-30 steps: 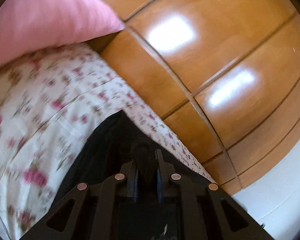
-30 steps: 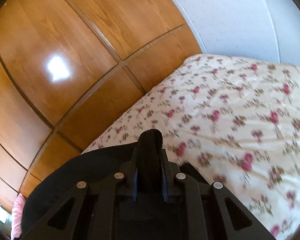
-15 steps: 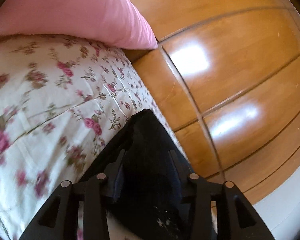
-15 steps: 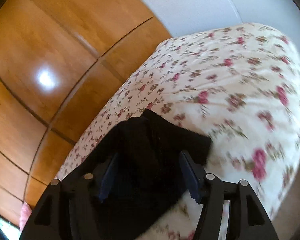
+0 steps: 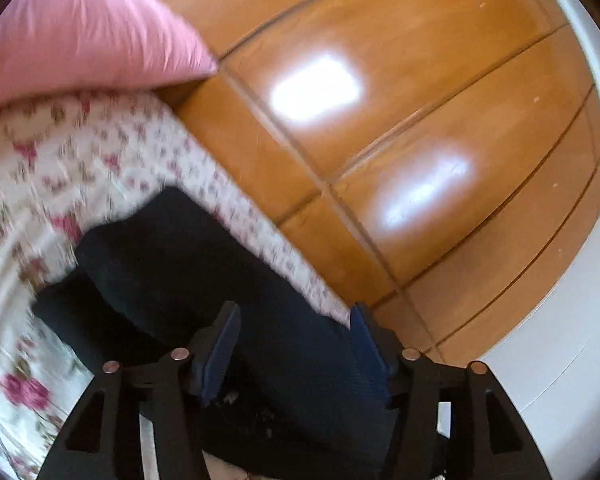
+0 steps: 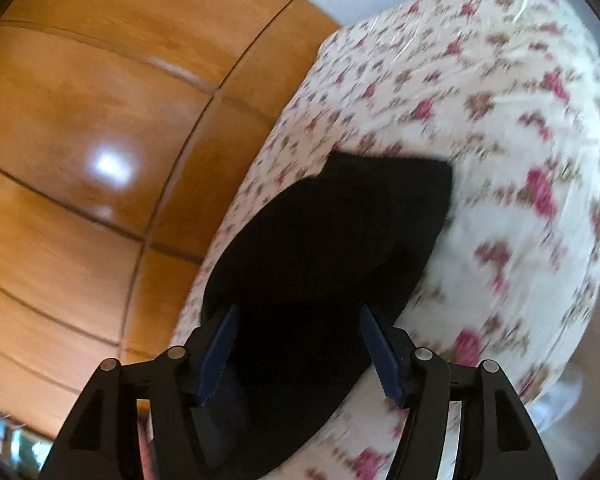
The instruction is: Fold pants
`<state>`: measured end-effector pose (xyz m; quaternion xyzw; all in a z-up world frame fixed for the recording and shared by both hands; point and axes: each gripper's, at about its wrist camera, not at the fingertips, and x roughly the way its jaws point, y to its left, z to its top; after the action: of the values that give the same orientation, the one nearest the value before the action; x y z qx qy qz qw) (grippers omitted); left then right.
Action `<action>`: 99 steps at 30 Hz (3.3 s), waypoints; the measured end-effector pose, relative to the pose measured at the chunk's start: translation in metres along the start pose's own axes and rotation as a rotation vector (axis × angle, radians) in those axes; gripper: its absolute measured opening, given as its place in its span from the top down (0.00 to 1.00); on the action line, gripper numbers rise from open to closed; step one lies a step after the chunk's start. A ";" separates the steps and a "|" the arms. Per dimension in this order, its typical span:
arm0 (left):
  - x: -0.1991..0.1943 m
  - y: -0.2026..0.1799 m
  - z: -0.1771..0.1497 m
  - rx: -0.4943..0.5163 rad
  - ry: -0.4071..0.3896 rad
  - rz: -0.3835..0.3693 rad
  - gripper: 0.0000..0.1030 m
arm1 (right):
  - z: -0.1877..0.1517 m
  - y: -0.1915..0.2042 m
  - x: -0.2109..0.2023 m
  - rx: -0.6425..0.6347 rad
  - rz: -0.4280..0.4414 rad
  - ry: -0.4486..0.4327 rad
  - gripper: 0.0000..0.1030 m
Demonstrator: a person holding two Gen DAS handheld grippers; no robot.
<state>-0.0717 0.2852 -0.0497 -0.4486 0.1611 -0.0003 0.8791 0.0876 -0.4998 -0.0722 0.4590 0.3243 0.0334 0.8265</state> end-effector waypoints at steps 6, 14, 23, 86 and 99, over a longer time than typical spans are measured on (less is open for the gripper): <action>0.025 0.017 -0.010 -0.075 0.092 0.127 0.43 | 0.004 -0.001 -0.017 0.063 0.144 -0.059 0.15; 0.040 0.018 -0.003 -0.112 0.156 0.170 0.43 | 0.023 -0.031 0.010 0.295 0.168 -0.012 0.18; 0.048 0.010 -0.005 -0.037 0.182 0.221 0.43 | 0.068 0.025 0.023 0.040 0.143 -0.047 0.79; 0.054 -0.001 -0.006 -0.085 0.197 0.043 0.56 | -0.011 0.051 0.048 -0.436 -0.295 -0.034 0.43; 0.043 0.003 -0.010 -0.068 0.233 0.001 0.50 | -0.075 0.062 0.042 -0.243 0.038 0.136 0.43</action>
<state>-0.0343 0.2726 -0.0699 -0.4750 0.2626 -0.0465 0.8386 0.0935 -0.3936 -0.0726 0.3582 0.3644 0.1191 0.8513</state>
